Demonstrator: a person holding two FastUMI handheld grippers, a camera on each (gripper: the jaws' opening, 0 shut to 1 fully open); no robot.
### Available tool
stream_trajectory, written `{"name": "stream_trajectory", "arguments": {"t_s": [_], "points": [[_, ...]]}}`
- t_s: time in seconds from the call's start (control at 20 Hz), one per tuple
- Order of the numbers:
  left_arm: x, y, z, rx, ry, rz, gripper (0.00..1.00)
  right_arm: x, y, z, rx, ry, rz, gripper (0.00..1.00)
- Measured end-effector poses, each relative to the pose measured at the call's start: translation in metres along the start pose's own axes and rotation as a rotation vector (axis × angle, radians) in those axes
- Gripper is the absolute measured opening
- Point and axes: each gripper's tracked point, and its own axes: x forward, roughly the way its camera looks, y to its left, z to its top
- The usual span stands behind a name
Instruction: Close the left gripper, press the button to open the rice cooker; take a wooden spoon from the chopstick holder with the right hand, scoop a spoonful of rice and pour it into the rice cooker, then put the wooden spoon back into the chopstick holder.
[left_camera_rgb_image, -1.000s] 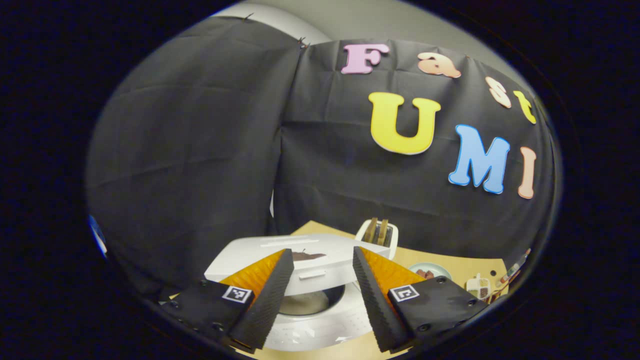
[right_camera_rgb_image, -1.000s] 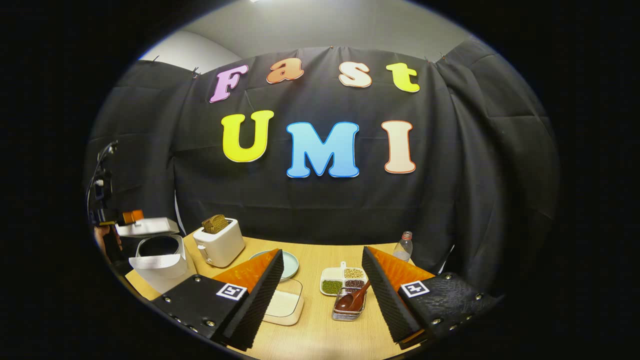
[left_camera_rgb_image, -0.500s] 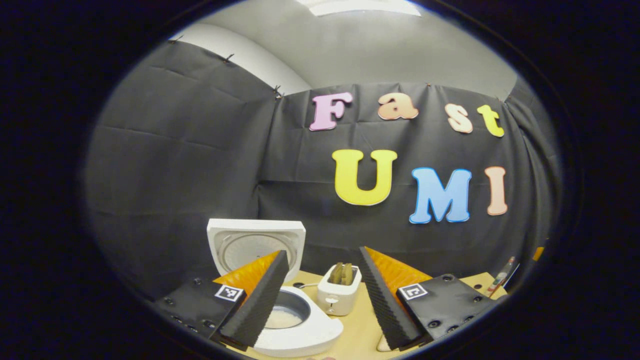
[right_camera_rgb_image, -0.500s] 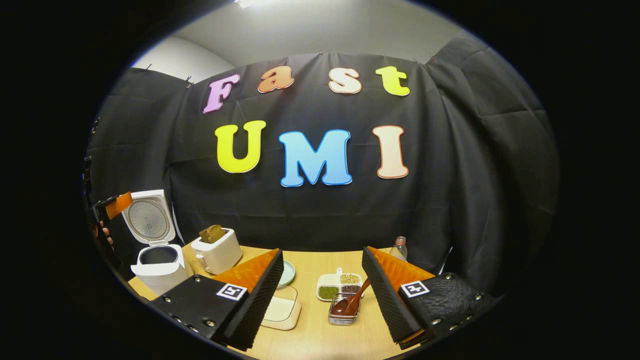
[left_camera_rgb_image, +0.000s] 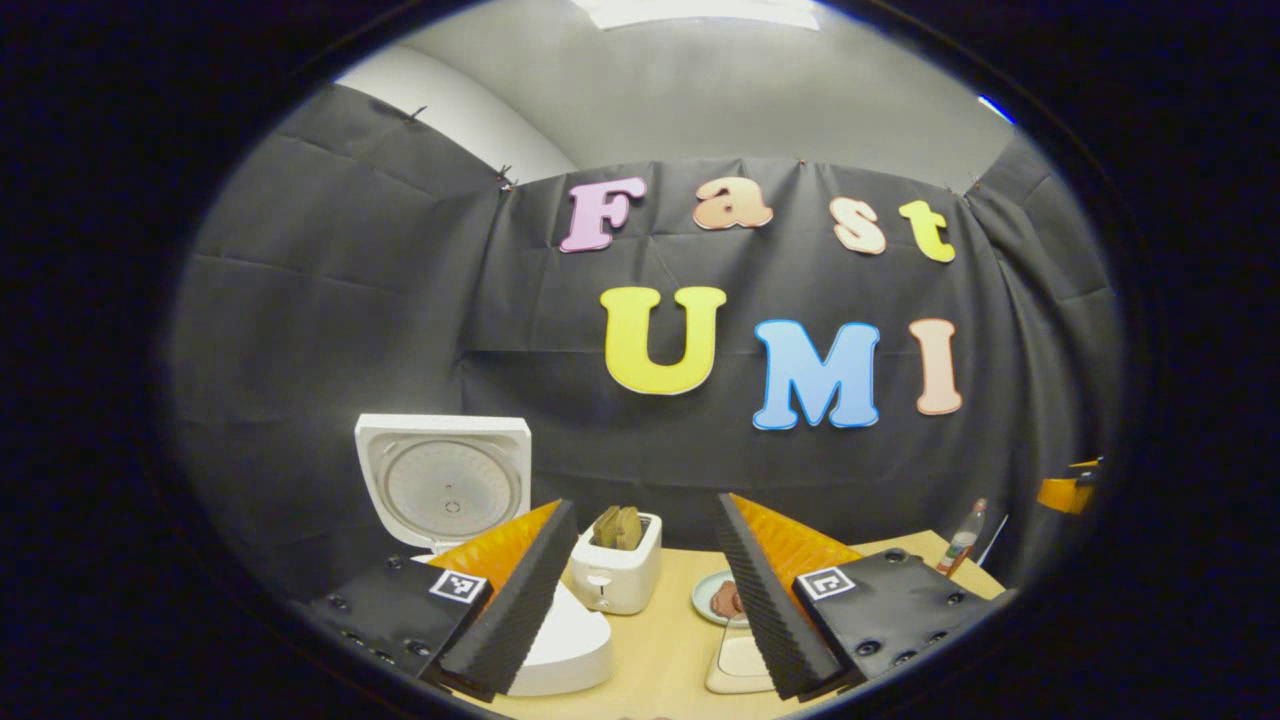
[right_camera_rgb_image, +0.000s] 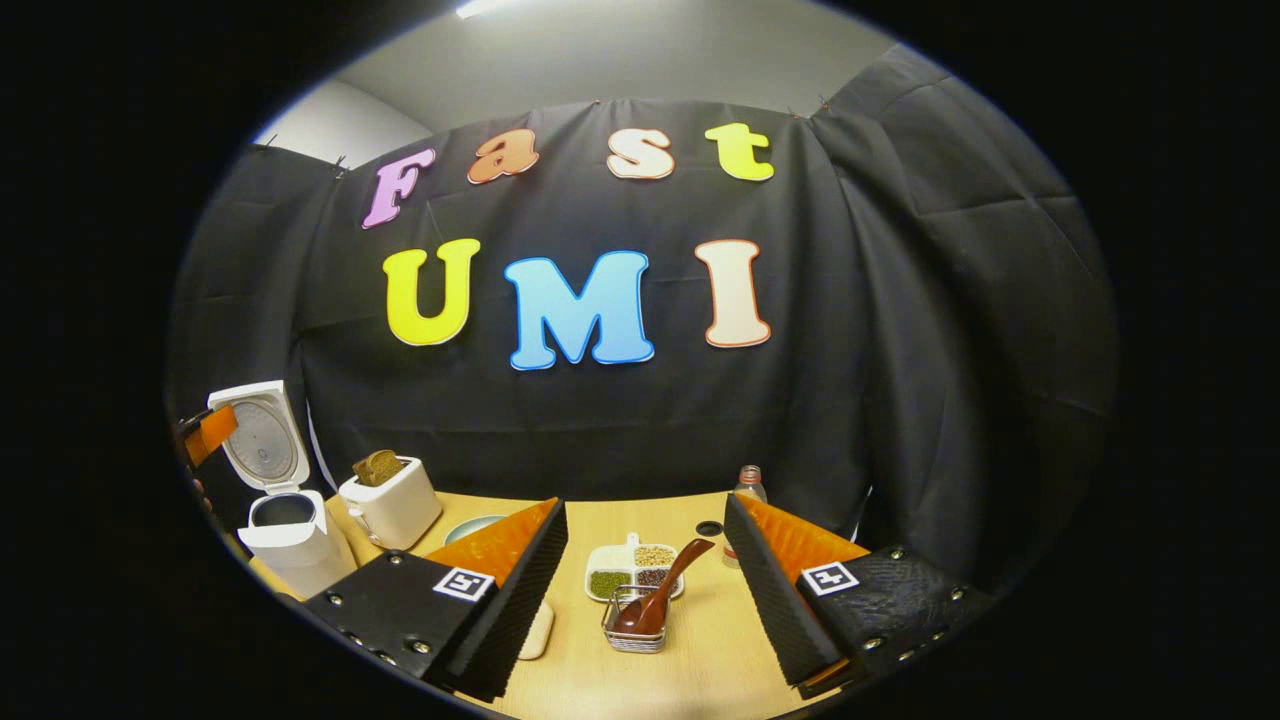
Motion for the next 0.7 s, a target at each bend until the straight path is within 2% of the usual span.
{"name": "stream_trajectory", "arguments": {"t_s": [0.35, 0.5, 0.55, 0.7], "points": [[-0.003, -0.022, 0.000, 0.061, 0.005, -0.029, 0.96, 0.043, -0.027, -0.037, 0.054, 0.096, -0.027, 0.96], [-0.002, -0.021, -0.004, 0.082, 0.009, -0.022, 0.96, 0.070, -0.032, -0.063, 0.081, 0.168, -0.044, 0.96], [-0.003, -0.020, -0.005, 0.078, 0.013, -0.017, 0.99, 0.080, -0.032, -0.073, 0.101, 0.199, -0.043, 0.96], [-0.005, -0.017, -0.008, 0.076, 0.023, -0.005, 0.97, 0.109, -0.034, -0.106, 0.181, 0.297, -0.039, 0.96]]}}
